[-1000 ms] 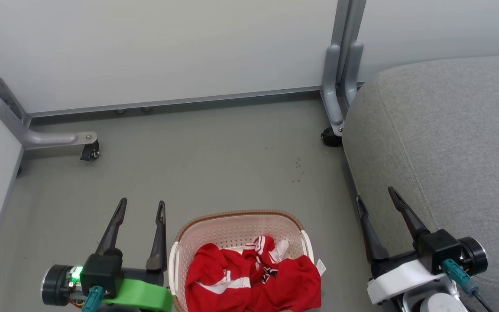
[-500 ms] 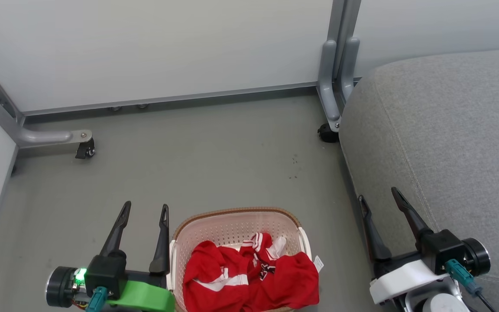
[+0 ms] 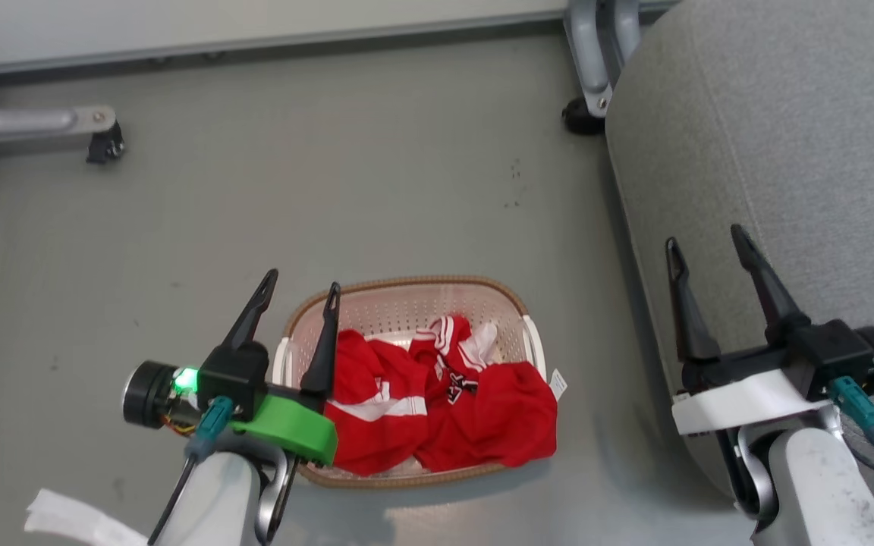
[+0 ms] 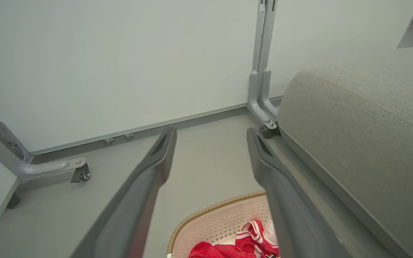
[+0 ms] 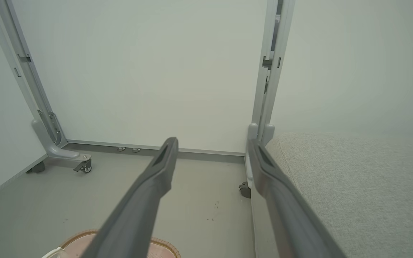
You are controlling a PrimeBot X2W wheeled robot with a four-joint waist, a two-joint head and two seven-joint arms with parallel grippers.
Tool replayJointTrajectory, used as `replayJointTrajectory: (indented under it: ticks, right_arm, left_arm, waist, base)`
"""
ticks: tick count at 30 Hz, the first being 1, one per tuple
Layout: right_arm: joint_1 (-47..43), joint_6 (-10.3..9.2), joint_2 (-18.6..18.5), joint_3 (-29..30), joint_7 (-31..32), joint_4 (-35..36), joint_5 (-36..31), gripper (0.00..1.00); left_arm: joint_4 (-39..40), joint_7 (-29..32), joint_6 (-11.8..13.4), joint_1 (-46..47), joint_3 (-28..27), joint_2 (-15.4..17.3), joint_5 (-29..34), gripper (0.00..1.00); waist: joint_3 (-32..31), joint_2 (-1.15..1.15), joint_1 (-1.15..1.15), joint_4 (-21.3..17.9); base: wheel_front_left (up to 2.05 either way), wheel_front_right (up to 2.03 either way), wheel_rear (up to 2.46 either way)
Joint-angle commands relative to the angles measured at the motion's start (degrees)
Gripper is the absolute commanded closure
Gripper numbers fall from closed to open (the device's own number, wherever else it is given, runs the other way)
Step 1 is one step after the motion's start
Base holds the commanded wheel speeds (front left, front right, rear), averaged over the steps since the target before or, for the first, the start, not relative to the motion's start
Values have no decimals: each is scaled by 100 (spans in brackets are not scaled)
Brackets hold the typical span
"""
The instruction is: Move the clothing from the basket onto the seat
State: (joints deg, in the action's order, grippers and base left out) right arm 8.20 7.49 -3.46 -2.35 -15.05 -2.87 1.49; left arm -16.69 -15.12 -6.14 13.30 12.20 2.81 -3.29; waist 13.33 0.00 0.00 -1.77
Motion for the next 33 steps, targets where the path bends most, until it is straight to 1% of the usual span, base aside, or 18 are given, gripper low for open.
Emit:
replayJointTrajectory:
  ticks: [1, 7, 11, 13, 16, 18, 20, 23, 27, 30, 33]
  right_arm:
    - [215, 0, -35, 49, -19, 59, 5, 0]
    - [671, 0, -51, 128, -19, 158, 7, 0]
    - [938, 0, -14, 118, -20, 199, 55, 0]
    - [1065, 0, 8, 57, -20, 202, 65, 0]
    - [1224, 0, 22, -34, -20, 201, 100, 0]
    - [1310, 0, 32, -74, -20, 179, 128, 0]
    - [1380, 0, 47, -126, -20, 164, 179, 0]
    - [1491, 0, 55, -225, -20, 171, 423, 0]
    - [1586, 0, 56, -355, -20, 158, 625, 0]
    - [1611, 0, 54, -401, -20, 118, 774, 0]
    - [1659, 0, 58, -468, -20, 116, 912, 0]
  left_arm:
    - [-162, -6, -53, 320, 72, 40, 53, 0]
    - [-1119, -6, -138, 1279, 641, 258, 119, 0]
    - [-1835, -6, -137, 1979, 1290, 403, 37, 0]
    - [-2191, -6, -137, 2317, 1525, 473, -25, 0]
    - [-2731, -7, -138, 2769, 1858, 492, -94, 0]
    - [-3124, -7, -139, 3086, 2180, 518, -31, 0]
    - [-3522, 0, -138, 3358, 2392, 508, -150, 0]
    - [-4070, 136, -137, 3753, 2782, 514, -300, 0]
    - [-4494, 338, -135, 4125, 3152, 561, -542, 0]
    - [-4648, 319, -136, 4237, 3330, 561, -731, 0]
    - [-4816, 390, -136, 4371, 3523, 631, -895, 0]
  waist:
    - [1180, 0, 0, 57]
    - [1962, 0, 0, -62]
    - [2462, 0, 0, -238]
    - [2701, 0, 0, -326]
    - [3017, 0, 0, -466]
    - [3193, 0, 0, -564]
    - [3361, 0, 0, -670]
    - [3609, 0, 0, -835]
    - [3857, 0, 0, -1030]
    - [3967, 0, 0, -1166]
    - [4056, 0, 0, -1305]
  base:
    - [0, 0, 0]
    - [0, 0, 0]
    - [0, 0, 0]
    - [0, 0, 0]
    - [0, 0, 0]
    - [0, 0, 0]
    - [0, 0, 0]
    - [0, 0, 0]
    - [0, 0, 0]
    - [0, 0, 0]
    - [0, 0, 0]
